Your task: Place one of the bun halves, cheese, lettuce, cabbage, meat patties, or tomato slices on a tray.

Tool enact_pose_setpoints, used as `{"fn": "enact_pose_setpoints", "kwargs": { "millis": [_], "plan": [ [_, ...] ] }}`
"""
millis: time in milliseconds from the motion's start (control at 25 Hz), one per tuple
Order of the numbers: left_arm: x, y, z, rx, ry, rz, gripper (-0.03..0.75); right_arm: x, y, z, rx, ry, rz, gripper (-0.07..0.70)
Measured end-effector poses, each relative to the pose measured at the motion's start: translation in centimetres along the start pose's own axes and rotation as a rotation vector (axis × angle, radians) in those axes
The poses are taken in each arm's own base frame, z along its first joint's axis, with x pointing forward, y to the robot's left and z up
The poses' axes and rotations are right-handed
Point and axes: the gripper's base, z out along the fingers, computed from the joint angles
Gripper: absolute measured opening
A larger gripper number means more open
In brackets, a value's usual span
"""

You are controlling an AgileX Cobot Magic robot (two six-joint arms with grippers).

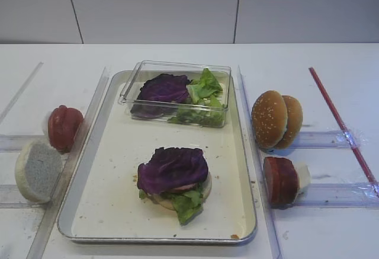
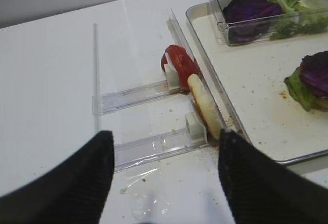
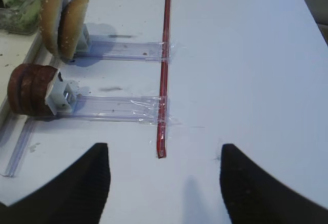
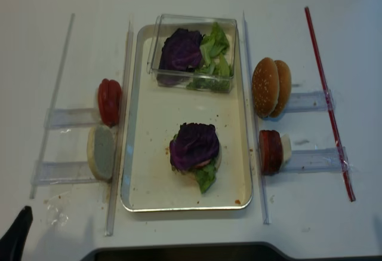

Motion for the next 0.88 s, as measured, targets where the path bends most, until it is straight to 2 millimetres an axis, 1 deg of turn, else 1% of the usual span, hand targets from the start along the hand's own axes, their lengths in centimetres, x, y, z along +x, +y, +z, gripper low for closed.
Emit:
{"fn": "enact_pose_setpoints", "kwargs": {
  "millis": [520,880],
  "plan": [
    [0.1,0.49,0.02,-0.054,0.004,-0.155,0.408,0.0,0.0,0.0,0.0,0.0,0.0,0.479],
    [0.31,0.46,-0.11,-0.054,0.035,-0.168,0.408,0.0,0.0,0.0,0.0,0.0,0.0,0.479]
  ]
}}
